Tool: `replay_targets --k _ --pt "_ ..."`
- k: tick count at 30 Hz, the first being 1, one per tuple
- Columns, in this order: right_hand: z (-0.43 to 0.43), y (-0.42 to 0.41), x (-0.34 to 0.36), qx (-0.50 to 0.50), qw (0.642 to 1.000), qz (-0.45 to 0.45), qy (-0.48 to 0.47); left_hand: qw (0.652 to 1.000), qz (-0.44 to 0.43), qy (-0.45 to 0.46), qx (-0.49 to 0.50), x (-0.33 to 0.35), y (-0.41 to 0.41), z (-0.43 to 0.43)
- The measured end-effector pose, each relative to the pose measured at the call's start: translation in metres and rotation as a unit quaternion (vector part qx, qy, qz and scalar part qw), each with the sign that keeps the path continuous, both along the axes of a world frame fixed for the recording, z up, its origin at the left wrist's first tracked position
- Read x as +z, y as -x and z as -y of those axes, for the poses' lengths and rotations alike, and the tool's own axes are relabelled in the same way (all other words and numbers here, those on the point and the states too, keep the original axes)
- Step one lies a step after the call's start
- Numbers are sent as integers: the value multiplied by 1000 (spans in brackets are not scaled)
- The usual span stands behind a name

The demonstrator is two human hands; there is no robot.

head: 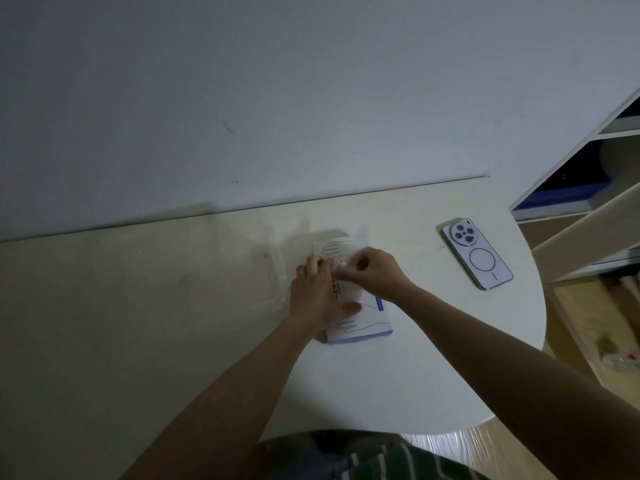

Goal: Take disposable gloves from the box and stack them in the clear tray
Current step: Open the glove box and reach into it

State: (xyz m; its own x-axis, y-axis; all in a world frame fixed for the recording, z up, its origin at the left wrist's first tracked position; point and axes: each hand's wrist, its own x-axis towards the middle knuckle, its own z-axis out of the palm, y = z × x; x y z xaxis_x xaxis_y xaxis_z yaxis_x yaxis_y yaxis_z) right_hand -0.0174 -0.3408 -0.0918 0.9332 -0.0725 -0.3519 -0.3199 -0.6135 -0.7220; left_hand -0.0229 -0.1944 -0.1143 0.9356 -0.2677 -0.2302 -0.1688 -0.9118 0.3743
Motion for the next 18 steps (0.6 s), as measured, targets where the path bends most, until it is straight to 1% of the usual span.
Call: replay_targets --k 1,2,4,7,8,9,11,13,14,16,18 --pt "-1 -2 0 36 999 -8 40 1000 1 -5 -1 0 0 0" --pt "-2 -4 0 55 997 -8 57 1000 3 -9 -1 0 0 0" --pt "-2 -5 2 67 997 16 43 1000 5 -14 2 -1 0 1" --pt "3 -4 8 70 995 63 -25 1000 6 -12 5 -1 1 2" --pt "4 -2 9 68 995 64 -43 1000 8 -14 3 -1 1 2" --pt "5 -1 9 70 995 54 -47 1000 10 -17 -1 -1 1 1" --pt "5 -1 8 101 995 21 -15 1000 10 -24 -7 -2 2 1" --pt "5 -6 13 127 992 17 4 1000 5 -30 -9 -1 2 1" --pt "5 -8 18 124 992 28 -18 999 1 -32 -9 0 2 1" --pt "7 -10 25 80 988 54 -122 999 -2 -34 -9 1 2 2" --pt "9 -6 28 25 973 63 -219 999 -4 -35 -9 1 3 2"
